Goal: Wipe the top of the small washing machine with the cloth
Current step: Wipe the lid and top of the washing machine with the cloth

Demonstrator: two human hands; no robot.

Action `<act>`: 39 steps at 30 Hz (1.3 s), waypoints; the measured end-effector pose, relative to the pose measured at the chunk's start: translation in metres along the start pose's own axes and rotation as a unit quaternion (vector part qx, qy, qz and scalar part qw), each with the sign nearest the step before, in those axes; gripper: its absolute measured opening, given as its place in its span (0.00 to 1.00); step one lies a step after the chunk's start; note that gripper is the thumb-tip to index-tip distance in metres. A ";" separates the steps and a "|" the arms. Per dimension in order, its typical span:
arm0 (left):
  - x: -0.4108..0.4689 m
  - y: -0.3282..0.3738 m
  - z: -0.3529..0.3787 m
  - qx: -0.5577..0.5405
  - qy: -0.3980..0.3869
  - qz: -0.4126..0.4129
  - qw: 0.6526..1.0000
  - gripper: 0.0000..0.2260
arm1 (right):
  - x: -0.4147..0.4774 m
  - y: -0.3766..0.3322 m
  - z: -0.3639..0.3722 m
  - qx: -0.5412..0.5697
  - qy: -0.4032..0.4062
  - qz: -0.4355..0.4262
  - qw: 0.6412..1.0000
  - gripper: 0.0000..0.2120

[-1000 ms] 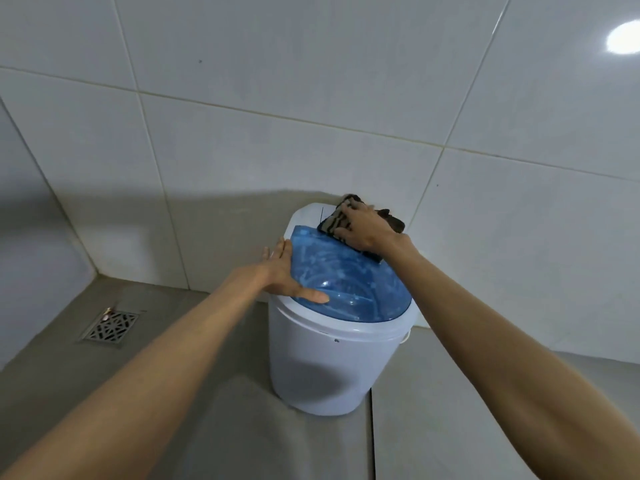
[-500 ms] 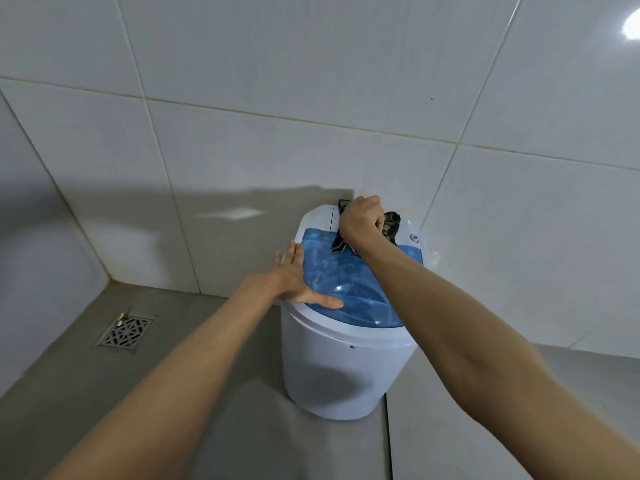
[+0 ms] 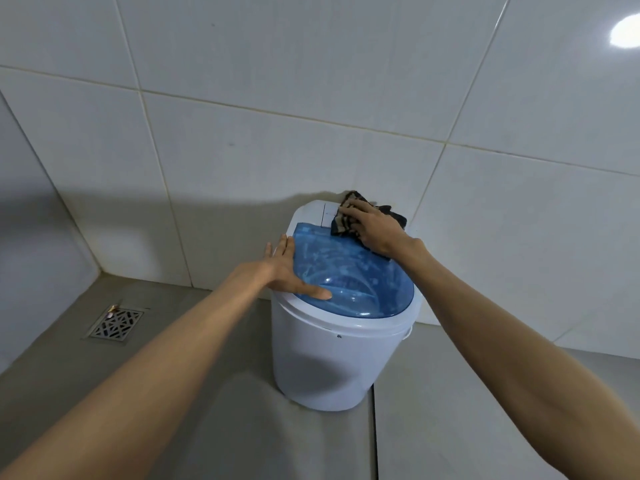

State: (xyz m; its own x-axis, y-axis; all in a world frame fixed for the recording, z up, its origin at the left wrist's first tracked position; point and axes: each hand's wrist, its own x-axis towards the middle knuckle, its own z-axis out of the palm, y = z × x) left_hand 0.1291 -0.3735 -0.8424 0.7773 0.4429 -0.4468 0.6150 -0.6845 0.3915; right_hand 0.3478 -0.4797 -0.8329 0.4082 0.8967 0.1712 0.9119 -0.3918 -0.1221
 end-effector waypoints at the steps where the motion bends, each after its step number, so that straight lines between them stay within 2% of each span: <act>1: 0.000 0.000 -0.001 -0.001 -0.001 -0.001 1.000 0.65 | 0.002 -0.001 -0.002 -0.010 -0.001 0.002 1.000 0.23; 4: -0.001 0.001 -0.001 0.000 -0.002 0.001 1.000 0.64 | 0.010 -0.015 -0.003 -0.070 -0.011 0.040 0.997 0.21; 8: -0.001 -0.001 0.000 -0.001 -0.003 0.000 1.000 0.65 | 0.021 -0.045 0.001 -0.180 0.007 0.147 0.973 0.18; 14: 0.004 -0.002 0.002 -0.004 0.001 0.007 1.000 0.66 | 0.025 -0.063 0.001 -0.235 -0.063 0.234 0.941 0.16; 18: 0.007 -0.004 0.004 0.003 0.007 0.004 1.000 0.67 | 0.013 -0.075 0.002 -0.260 -0.123 0.244 0.926 0.15; 23: 0.015 -0.002 0.006 0.046 0.033 0.019 0.998 0.71 | -0.023 -0.078 0.007 -0.211 -0.108 0.220 0.946 0.18; 25: 0.008 0.000 0.005 0.044 0.049 0.014 0.998 0.67 | -0.041 -0.081 0.003 -0.162 -0.084 0.212 0.960 0.20; 29: -0.007 0.005 -0.002 0.032 0.064 0.022 0.997 0.62 | -0.081 -0.077 -0.014 0.043 -0.071 0.186 0.979 0.25; 32: -0.011 0.011 -0.020 -0.006 0.023 0.025 0.999 0.59 | -0.104 -0.060 -0.029 0.227 0.029 0.179 0.957 0.19; 34: -0.017 0.020 -0.029 -0.025 0.042 0.032 0.998 0.52 | -0.116 -0.043 -0.032 0.221 0.099 0.204 0.949 0.19; 35: -0.022 0.029 -0.030 -0.037 0.072 0.042 0.996 0.45 | -0.122 -0.034 -0.030 0.198 0.108 0.216 0.950 0.21; 37: -0.032 0.051 -0.021 -0.040 0.156 0.090 0.983 0.29 | -0.133 -0.021 -0.019 0.168 0.079 0.231 0.955 0.23; 39: -0.039 0.074 0.003 0.003 0.210 0.146 0.967 0.24 | -0.137 -0.015 -0.004 0.159 0.025 0.232 0.959 0.25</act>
State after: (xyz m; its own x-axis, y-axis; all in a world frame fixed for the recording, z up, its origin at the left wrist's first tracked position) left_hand 0.1439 -0.4438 -0.7982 0.9036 0.4255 0.0495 0.3611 -0.8188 0.4463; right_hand 0.2788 -0.5976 -0.8506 0.7757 0.6269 0.0726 0.5758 -0.6559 -0.4881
